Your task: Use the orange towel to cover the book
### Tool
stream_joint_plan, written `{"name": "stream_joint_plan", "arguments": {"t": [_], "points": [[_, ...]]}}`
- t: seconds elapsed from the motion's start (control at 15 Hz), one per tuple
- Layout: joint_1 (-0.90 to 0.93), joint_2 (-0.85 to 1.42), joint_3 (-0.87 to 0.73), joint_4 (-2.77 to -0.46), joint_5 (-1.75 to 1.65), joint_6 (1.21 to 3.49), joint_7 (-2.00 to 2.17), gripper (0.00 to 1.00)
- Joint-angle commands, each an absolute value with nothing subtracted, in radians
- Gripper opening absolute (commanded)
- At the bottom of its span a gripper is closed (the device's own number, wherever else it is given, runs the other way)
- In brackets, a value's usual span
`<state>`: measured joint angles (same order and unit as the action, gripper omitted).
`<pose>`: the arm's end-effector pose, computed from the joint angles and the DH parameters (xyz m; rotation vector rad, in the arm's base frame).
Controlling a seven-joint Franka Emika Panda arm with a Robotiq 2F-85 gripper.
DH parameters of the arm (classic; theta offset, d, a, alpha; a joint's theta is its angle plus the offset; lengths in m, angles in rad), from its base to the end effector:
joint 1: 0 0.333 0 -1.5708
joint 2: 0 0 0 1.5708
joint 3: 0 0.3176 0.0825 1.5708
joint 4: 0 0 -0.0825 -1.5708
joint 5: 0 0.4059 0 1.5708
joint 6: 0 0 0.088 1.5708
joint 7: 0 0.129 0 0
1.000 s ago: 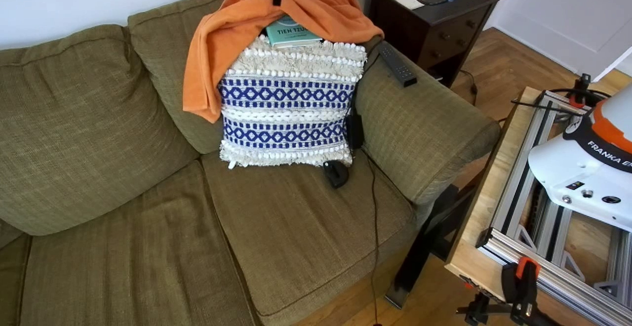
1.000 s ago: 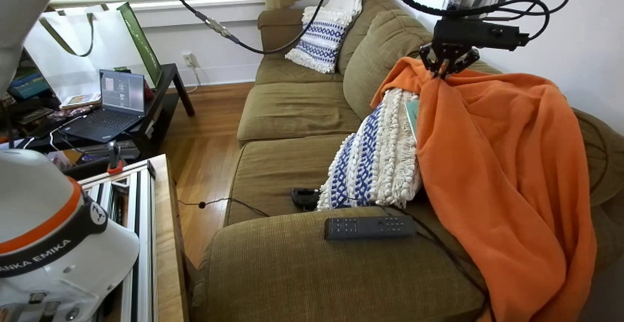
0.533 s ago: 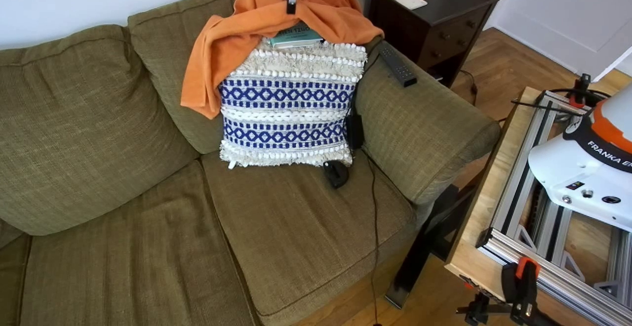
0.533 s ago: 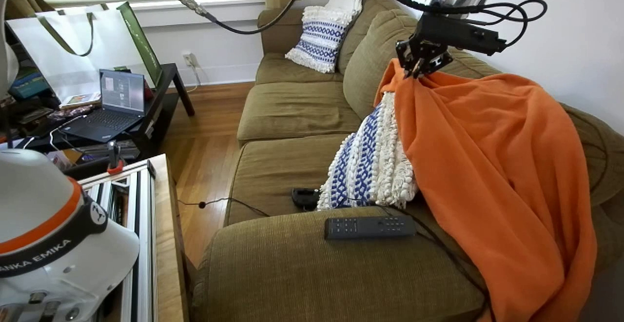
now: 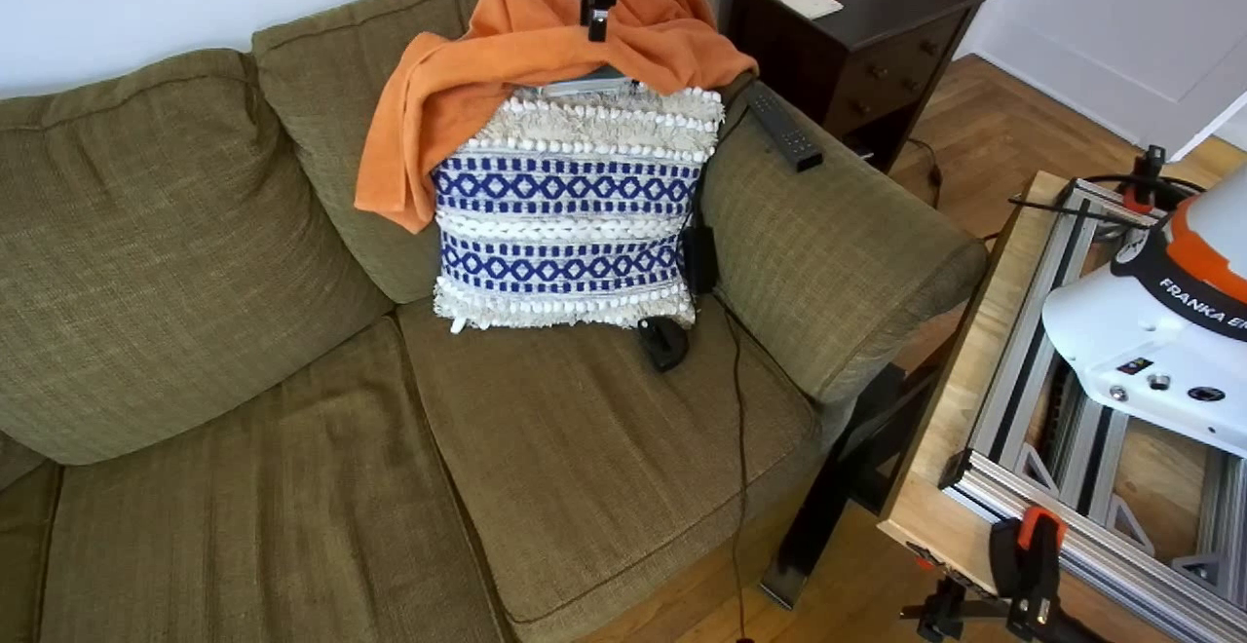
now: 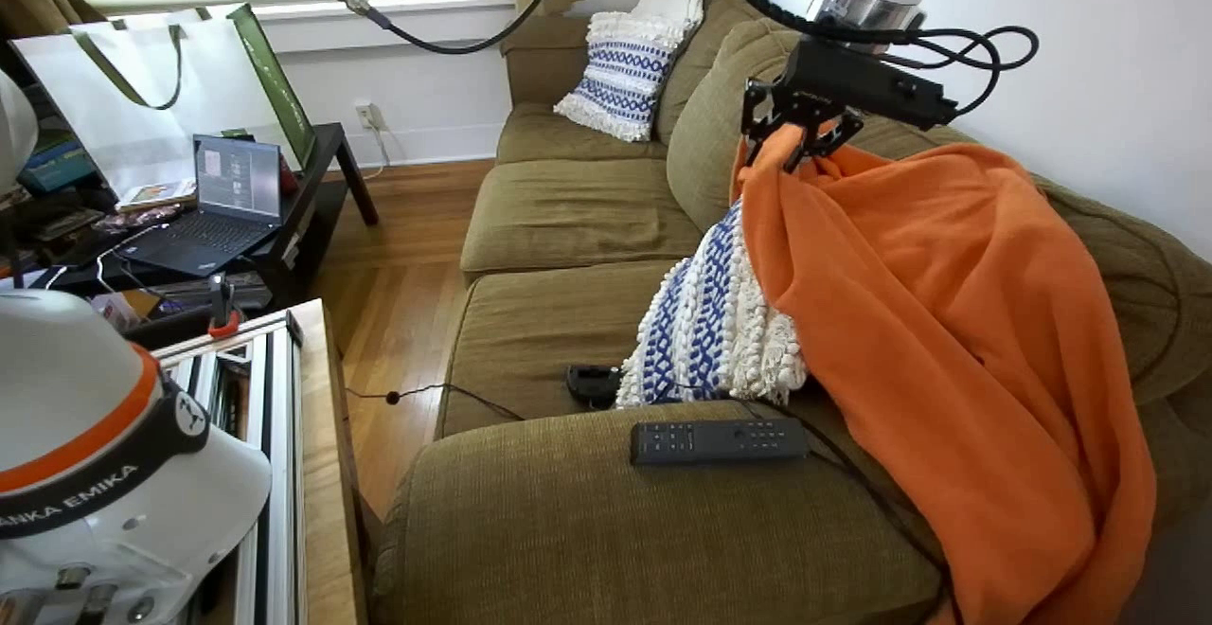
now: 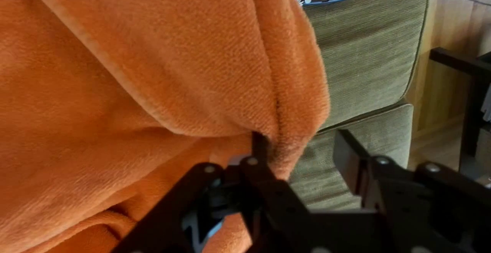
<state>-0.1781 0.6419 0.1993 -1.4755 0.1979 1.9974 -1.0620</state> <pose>0.7196 0.0109 0.2695 -2.5105 -1.3043 -0.0741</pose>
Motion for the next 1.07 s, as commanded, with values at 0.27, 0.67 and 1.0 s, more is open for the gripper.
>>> {"name": "stream_joint_plan", "arguments": {"t": [0.27, 0.67, 1.0], "points": [[-0.132, 0.585, 0.127, -1.56, 0.155, 2.35, -1.016, 1.0], [-0.041, 0.684, -0.002, -1.496, -0.011, 2.479, -0.674, 1.0], [-0.005, 0.749, -0.045, -1.419, -0.092, 2.452, -0.334, 1.0]]}}
